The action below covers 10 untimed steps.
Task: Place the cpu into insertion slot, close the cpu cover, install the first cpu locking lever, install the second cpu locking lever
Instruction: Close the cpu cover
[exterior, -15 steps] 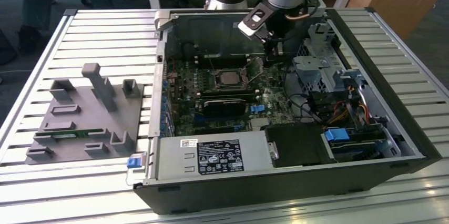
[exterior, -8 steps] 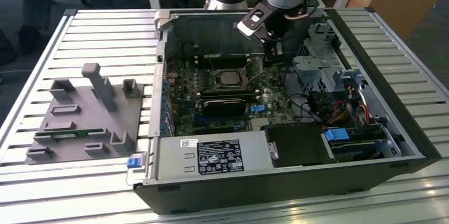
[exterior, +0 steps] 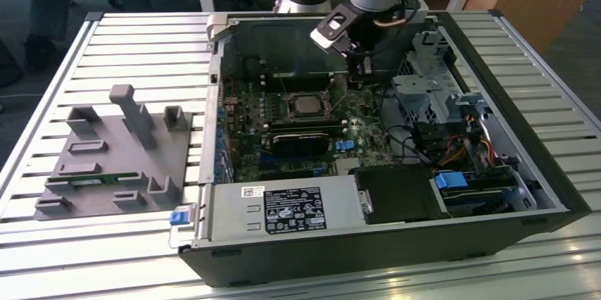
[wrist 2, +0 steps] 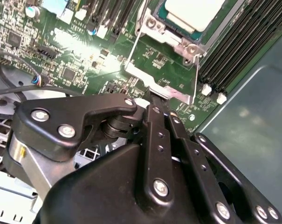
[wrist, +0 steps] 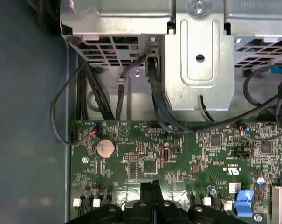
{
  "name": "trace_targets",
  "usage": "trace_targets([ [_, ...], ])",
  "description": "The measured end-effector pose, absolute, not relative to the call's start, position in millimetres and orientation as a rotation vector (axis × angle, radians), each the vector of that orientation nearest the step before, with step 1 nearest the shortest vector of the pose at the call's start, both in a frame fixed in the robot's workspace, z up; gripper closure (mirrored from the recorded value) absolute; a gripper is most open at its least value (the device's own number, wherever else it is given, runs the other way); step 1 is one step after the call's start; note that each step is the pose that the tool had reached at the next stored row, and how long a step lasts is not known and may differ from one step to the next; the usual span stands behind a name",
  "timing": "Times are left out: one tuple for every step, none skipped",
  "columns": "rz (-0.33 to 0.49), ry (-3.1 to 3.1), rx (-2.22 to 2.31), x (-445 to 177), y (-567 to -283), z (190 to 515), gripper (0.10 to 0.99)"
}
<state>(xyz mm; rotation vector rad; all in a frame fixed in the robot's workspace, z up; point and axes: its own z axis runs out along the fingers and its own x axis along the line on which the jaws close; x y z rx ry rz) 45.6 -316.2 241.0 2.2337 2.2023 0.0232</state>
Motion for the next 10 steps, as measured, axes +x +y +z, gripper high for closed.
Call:
trace_targets([
  [0.023, 2.202, 2.234, 45, -316, 241, 0.98],
  [0.023, 2.202, 2.234, 43, -316, 241, 0.98],
  [0.023, 2.202, 2.234, 42, -316, 241, 0.98],
  [0.023, 2.202, 2.234, 41, -316, 241, 0.98],
  [0.023, 2.202, 2.234, 40, -316, 241, 0.98],
  [0.023, 2.202, 2.234, 39, -316, 241, 0.98],
  [0.023, 2.202, 2.234, 37, -316, 241, 0.98],
  [0.023, 2.202, 2.234, 36, -316, 241, 0.98],
  [0.023, 2.202, 2.234, 35, -316, 241, 0.98],
  [0.023, 2.202, 2.234, 33, -316, 241, 0.98],
])
